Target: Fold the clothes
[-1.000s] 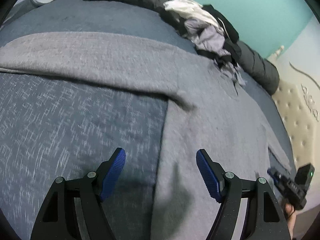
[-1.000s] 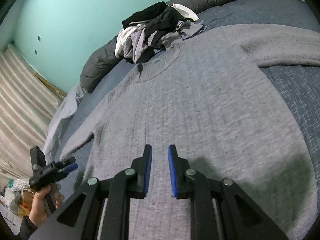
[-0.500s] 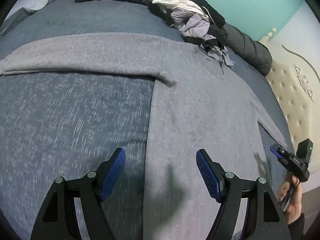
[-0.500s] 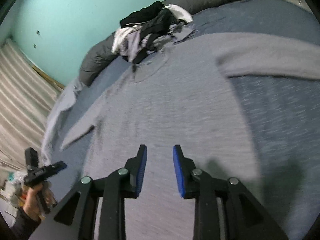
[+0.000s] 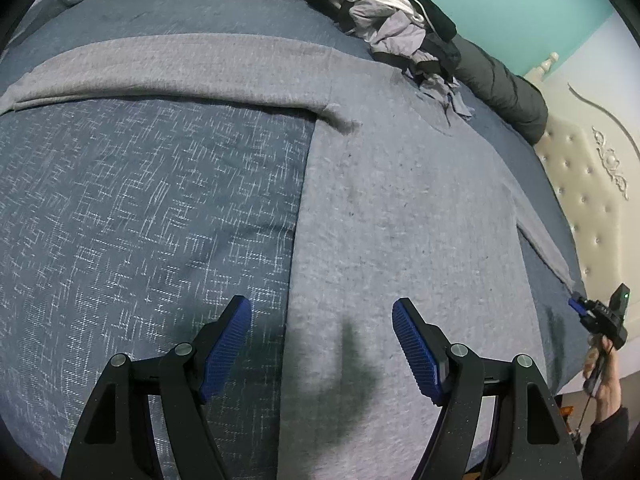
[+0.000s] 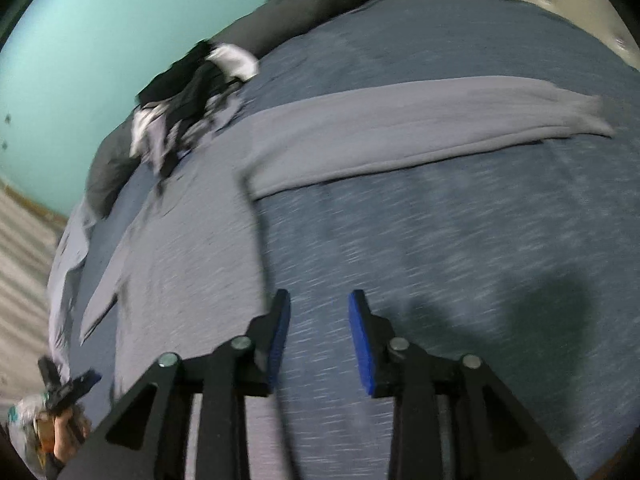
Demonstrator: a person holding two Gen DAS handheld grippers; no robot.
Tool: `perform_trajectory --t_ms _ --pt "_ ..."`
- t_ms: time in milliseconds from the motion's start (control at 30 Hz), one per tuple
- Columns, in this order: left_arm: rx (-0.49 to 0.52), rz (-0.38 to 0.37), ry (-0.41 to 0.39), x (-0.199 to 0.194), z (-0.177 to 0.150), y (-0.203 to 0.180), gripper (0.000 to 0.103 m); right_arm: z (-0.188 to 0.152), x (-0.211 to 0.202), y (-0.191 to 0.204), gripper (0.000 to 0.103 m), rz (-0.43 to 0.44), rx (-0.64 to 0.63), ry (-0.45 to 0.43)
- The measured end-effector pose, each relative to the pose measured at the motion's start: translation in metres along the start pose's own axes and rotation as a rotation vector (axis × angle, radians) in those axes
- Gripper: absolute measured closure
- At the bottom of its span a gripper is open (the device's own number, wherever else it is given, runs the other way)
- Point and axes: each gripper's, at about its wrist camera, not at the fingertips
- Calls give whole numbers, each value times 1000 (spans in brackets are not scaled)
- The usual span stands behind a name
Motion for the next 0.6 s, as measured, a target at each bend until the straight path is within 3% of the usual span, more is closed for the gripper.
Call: perform_trajectory --t_ms 600 --pt "41 58 -7 13 9 -14 26 70 -42 -169 43 -57 435 -208"
Point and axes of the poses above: each gripper's, at about its wrist camera, not at the fingertips, and x roughly the way its jaws point, y to its left, z to its top, and after that the axes turned 2 degrees about y, right-handed
